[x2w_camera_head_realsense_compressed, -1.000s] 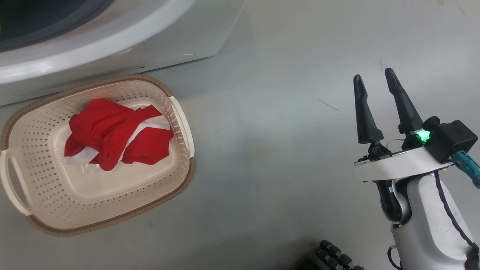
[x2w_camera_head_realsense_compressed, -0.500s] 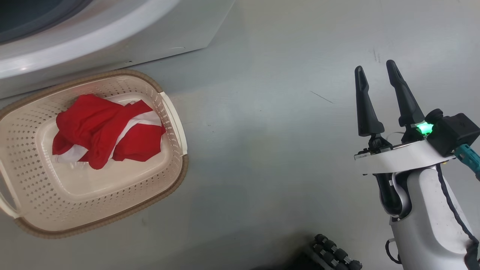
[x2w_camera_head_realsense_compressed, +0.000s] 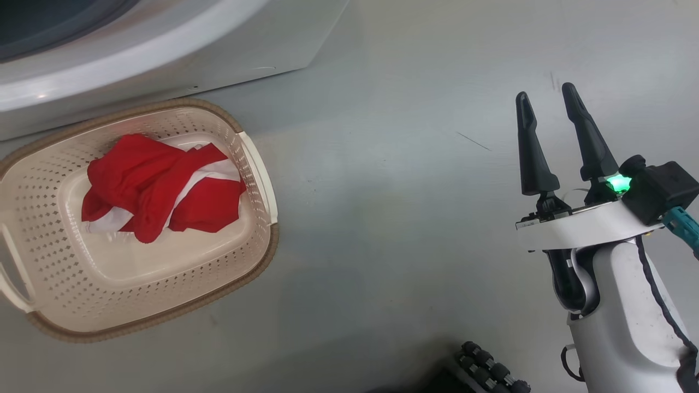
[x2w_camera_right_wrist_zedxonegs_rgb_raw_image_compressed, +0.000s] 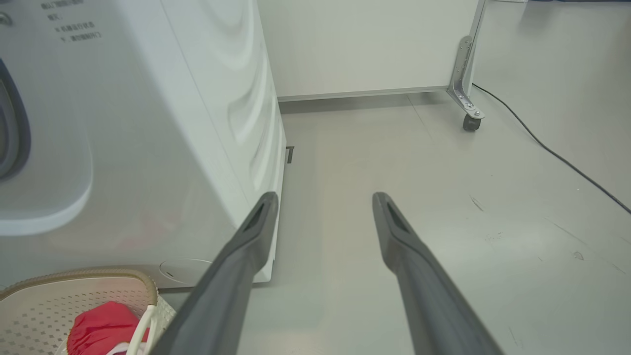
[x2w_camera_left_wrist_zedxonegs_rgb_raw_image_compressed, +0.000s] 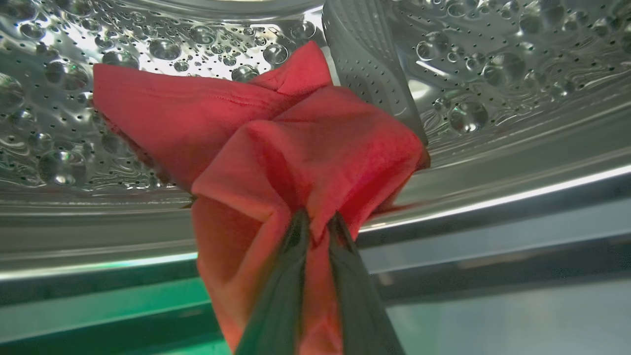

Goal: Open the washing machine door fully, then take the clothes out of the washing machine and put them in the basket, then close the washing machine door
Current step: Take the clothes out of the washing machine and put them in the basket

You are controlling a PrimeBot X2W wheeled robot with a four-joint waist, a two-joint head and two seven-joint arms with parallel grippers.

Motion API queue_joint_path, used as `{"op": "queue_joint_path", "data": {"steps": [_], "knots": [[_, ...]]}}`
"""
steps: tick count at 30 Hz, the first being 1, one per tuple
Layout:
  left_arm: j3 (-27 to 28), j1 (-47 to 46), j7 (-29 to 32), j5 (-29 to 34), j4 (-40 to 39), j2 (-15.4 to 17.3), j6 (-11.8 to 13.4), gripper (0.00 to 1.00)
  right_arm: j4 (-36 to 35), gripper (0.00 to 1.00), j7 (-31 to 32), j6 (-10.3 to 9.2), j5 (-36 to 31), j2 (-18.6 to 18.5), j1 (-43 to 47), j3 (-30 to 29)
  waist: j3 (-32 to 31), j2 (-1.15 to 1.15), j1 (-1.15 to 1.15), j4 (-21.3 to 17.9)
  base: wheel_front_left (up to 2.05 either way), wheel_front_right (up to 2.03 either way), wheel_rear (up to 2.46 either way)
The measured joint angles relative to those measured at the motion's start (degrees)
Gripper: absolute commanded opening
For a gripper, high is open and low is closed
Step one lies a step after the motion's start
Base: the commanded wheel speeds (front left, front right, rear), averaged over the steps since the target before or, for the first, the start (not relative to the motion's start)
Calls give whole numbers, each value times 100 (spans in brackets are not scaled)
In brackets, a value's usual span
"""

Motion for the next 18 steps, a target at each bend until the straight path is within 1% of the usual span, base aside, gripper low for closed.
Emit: {"op": "queue_joint_path", "data": {"steps": [4,7,14,18], "knots": [[52,17,-155,-102,-4,-126,0,0,-1,100,0,0,-1,-3,-1,-54,-22,0,0,63,0,0,0],[120,19,-385,-168,-94,-202,-7,0,-12,100,0,0,-3,-27,-1,-89,-41,0,-1,127,0,0,0],[145,143,-1015,-229,-387,-238,-75,0,-18,100,0,0,-4,-88,-1,-135,-98,0,0,279,0,0,0],[174,348,-1477,-240,-567,-354,-93,0,-18,100,0,0,-15,-136,-1,-167,-148,0,0,375,0,0,0]]}}
